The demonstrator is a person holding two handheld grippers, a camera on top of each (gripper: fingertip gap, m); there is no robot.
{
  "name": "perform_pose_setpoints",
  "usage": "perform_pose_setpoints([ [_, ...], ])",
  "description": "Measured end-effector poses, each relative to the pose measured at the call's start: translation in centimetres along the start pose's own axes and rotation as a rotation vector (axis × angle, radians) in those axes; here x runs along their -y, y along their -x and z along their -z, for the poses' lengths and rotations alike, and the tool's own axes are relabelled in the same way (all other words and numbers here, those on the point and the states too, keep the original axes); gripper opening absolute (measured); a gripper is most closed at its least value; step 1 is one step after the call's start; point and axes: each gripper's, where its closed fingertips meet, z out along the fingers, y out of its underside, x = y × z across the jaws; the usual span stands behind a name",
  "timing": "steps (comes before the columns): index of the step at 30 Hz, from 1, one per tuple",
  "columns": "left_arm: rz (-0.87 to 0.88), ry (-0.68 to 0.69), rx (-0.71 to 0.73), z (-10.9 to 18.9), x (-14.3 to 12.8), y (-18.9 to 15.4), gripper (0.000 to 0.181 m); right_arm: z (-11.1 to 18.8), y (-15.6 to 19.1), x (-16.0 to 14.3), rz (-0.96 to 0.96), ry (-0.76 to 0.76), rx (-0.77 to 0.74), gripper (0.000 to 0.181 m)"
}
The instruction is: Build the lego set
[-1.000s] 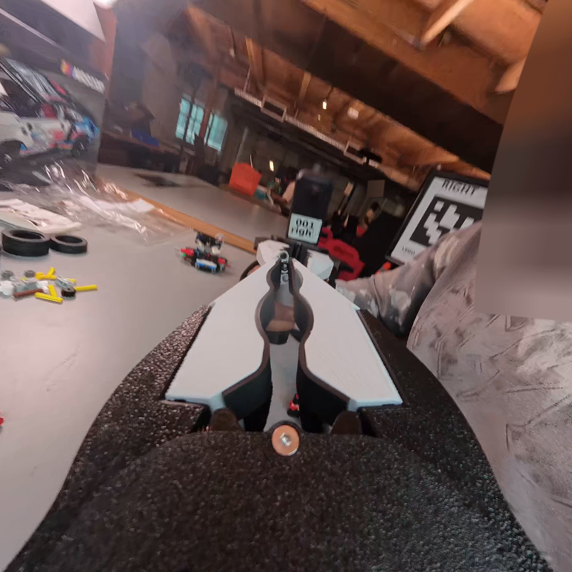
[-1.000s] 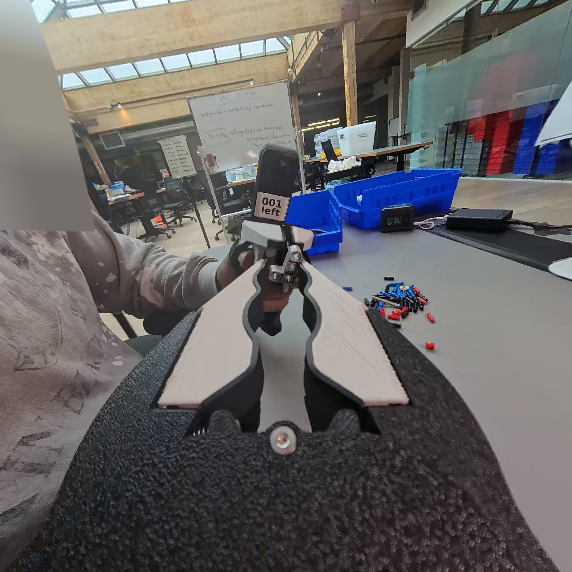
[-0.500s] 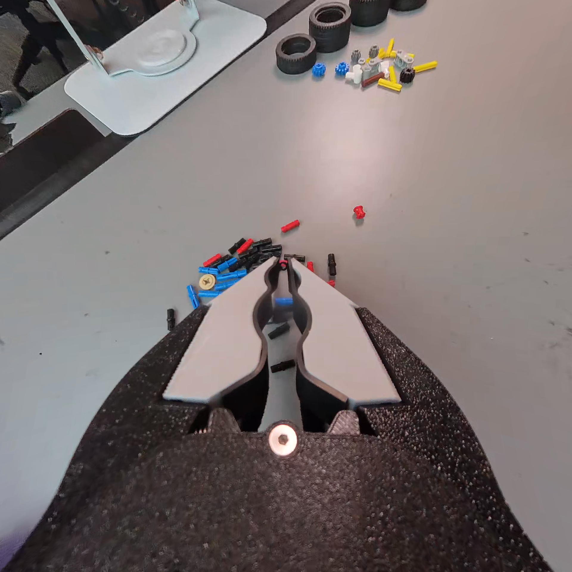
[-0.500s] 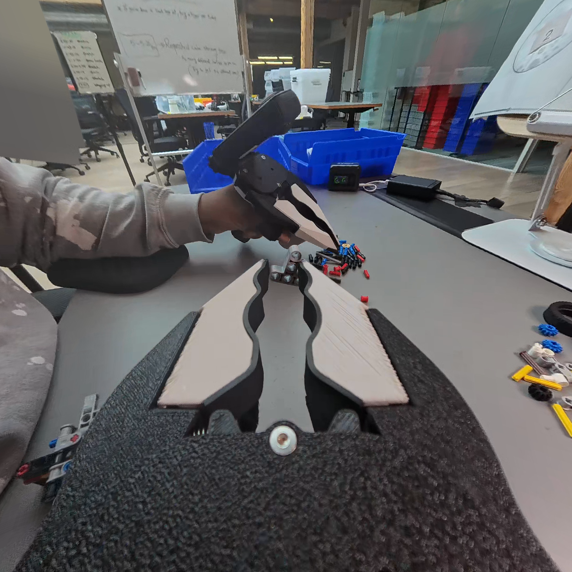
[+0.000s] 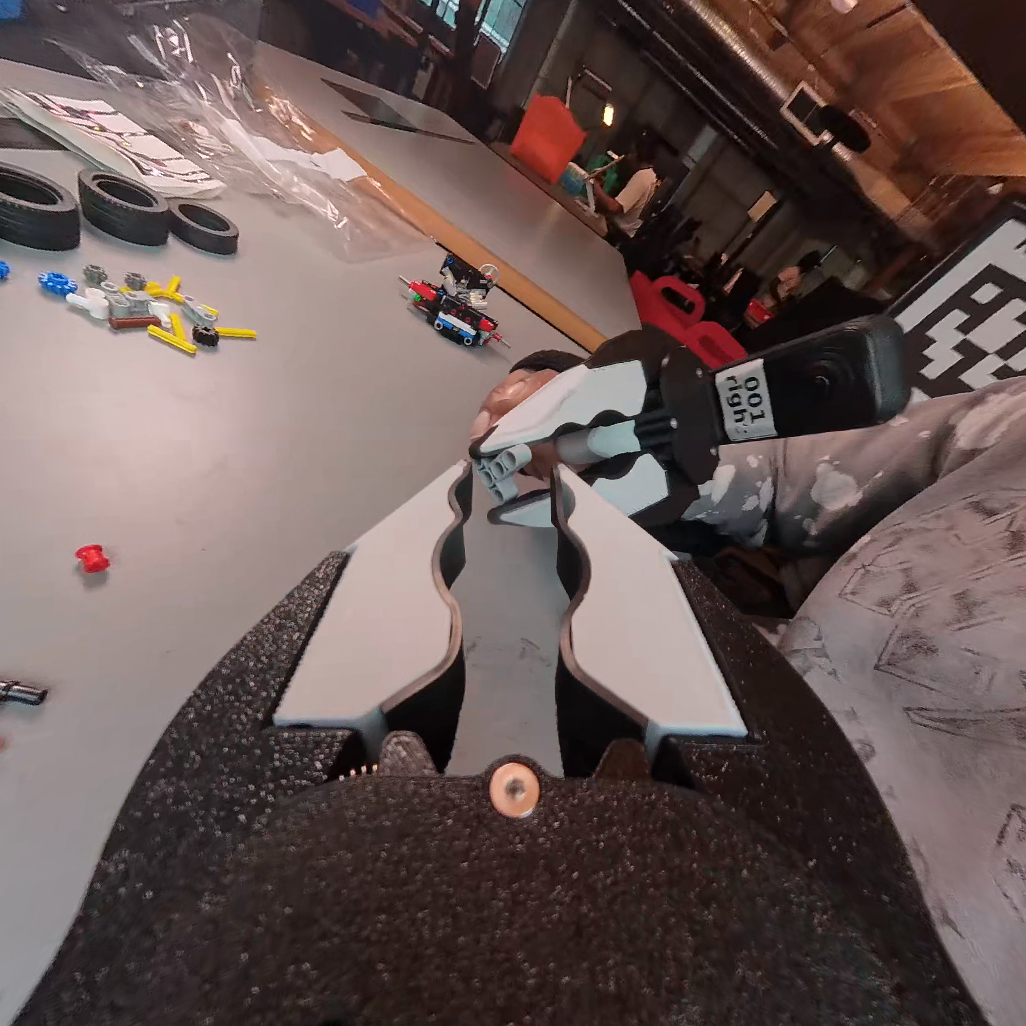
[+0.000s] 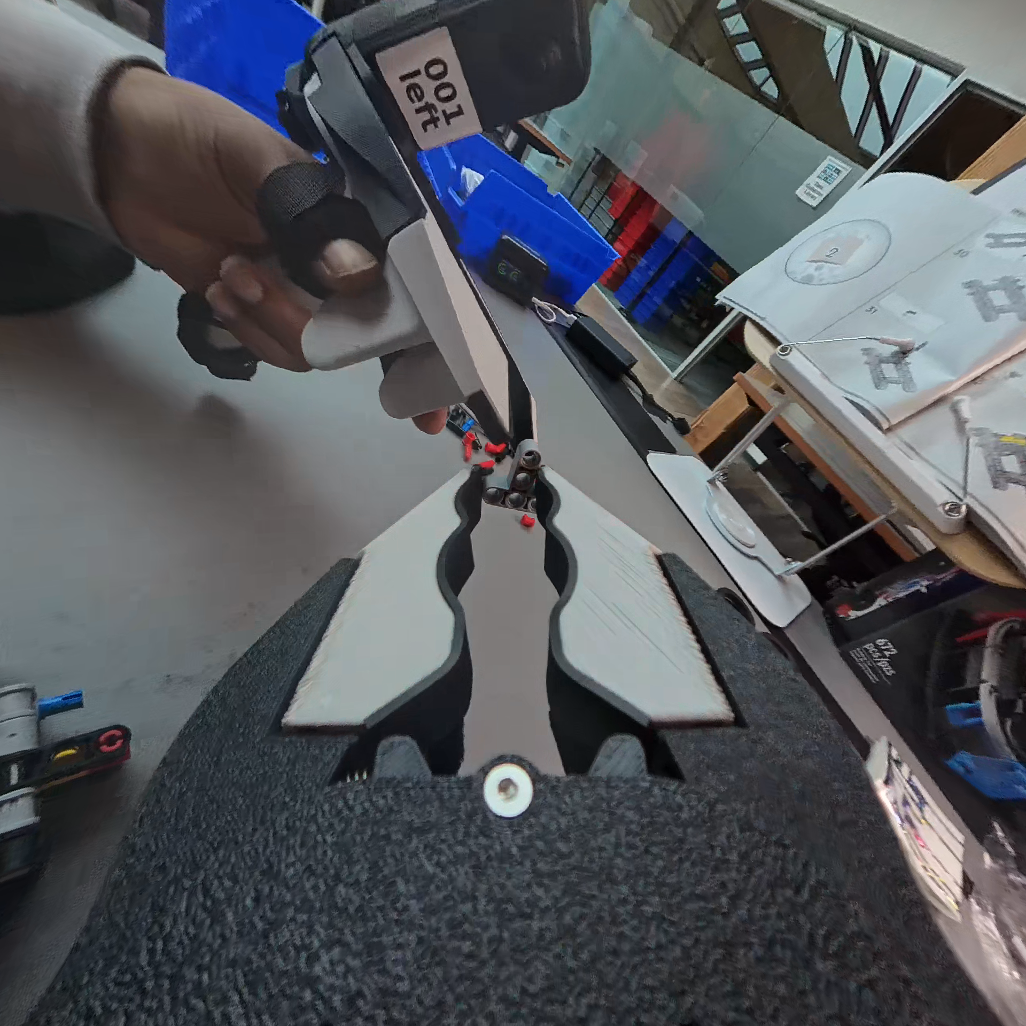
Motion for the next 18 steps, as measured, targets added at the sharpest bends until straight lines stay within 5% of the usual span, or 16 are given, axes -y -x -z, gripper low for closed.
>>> perform_pose_setpoints([
  [9, -0.133, 0.026, 0.163, -0.7, -0.5, 1.2, 0.008, -0.8, -0.4, -0.5, 0.155, 0.094, -0.099, 0.018],
  [12, -0.232, 0.064, 0.208, -0.1, -0.2, 1.5, 0.007, -0.7, -0.4, -0.2, 0.051, 0.056, -0.064, 0.023],
  [15, -0.449, 0.055, 0.495, 4.6, 3.7, 4.6, 0.007, 0.0, -1.8, -0.6, -0.152, 0.026, 0.024, 0.040],
  [18, -0.658, 0.220, 1.012, 15.3, 7.4, 9.8, 0.008, 1.9, -0.9, -1.6, -0.365, 0.027, 0.290, 0.029],
])
